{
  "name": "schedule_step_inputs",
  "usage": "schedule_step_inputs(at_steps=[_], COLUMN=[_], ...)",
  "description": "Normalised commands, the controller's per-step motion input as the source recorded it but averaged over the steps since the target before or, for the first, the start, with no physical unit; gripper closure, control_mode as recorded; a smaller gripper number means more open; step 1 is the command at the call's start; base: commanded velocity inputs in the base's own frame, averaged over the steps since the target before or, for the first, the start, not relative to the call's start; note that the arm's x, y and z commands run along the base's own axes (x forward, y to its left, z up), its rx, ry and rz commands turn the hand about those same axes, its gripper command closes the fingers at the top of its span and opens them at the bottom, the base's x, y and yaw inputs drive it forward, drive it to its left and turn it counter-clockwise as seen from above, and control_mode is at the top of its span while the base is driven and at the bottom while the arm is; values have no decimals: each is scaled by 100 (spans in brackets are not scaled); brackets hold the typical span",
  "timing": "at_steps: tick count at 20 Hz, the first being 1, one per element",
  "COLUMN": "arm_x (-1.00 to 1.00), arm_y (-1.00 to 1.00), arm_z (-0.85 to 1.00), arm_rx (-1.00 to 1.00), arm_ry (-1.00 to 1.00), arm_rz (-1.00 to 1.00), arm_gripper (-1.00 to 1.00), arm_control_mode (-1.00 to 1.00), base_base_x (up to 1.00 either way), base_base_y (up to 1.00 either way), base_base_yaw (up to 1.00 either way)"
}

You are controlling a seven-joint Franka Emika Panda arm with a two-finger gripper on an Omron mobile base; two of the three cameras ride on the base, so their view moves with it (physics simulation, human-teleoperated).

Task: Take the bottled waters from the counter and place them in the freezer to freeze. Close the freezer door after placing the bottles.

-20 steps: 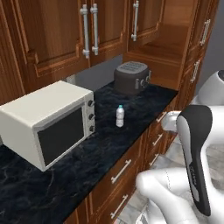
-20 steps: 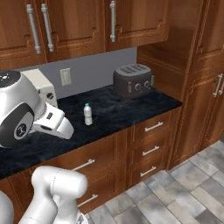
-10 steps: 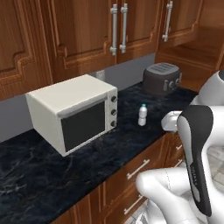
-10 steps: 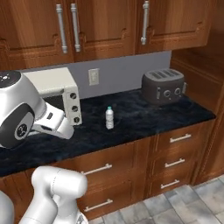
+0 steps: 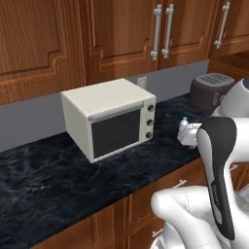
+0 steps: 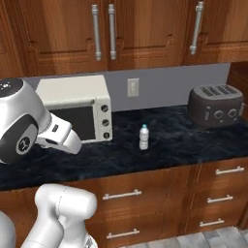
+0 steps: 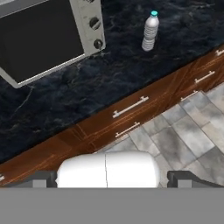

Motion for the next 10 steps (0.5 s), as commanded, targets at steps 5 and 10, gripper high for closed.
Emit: schedule_step_inputs(at_steps=[5, 10], arm_x=[0, 0], arm_y=[0, 0], arm_z=[0, 0], arm_rx=[0, 0], arm_ry=[0, 0], arm_rz=[0, 0], arm_gripper=[-100, -100], arm_control_mode=[100, 100], base_base_x=[41, 46], base_base_y=[-12, -4], base_base_yaw=[32, 16])
